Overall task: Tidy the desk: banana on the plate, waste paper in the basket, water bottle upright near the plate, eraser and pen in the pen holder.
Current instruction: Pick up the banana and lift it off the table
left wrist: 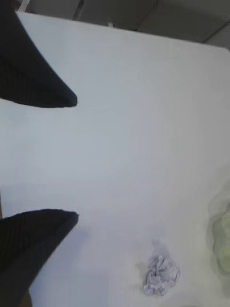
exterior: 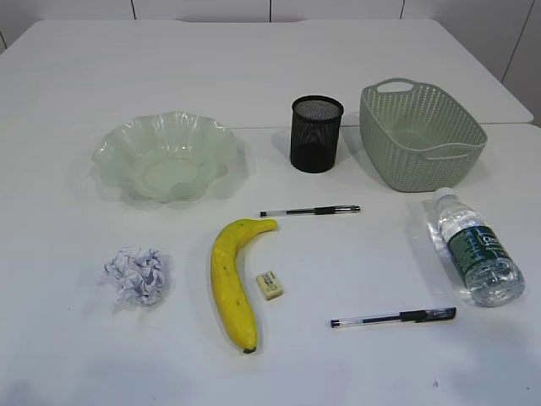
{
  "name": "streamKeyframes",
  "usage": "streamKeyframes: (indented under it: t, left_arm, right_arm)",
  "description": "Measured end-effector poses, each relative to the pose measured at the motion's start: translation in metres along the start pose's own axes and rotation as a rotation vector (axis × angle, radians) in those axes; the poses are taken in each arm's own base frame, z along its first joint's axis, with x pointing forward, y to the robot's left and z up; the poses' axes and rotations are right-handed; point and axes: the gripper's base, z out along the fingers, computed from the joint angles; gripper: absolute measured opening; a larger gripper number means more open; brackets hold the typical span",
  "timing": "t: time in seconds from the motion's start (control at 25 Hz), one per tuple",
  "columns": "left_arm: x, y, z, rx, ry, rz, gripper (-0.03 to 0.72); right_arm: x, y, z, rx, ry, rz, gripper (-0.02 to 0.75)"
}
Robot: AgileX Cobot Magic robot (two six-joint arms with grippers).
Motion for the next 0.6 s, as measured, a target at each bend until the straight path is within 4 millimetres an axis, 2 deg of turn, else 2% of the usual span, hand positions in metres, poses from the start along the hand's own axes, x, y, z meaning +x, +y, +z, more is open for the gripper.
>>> streamKeyframes:
  t: [0.24, 0.6]
  left_arm:
    - [-0.032, 0.011, -0.005, -0.083, -0.078, -0.011, 0.472]
    - [-0.093, 0.013, 0.018, -0.053, -0.037, -0.046, 0.472]
  right_arm:
    - [-0.033, 0.003, 0.022, -0.017, 0.069, -0.012, 0.337]
    - [-0.103, 0.015, 0.057, -0.130, 0.131, 0.046, 0.337]
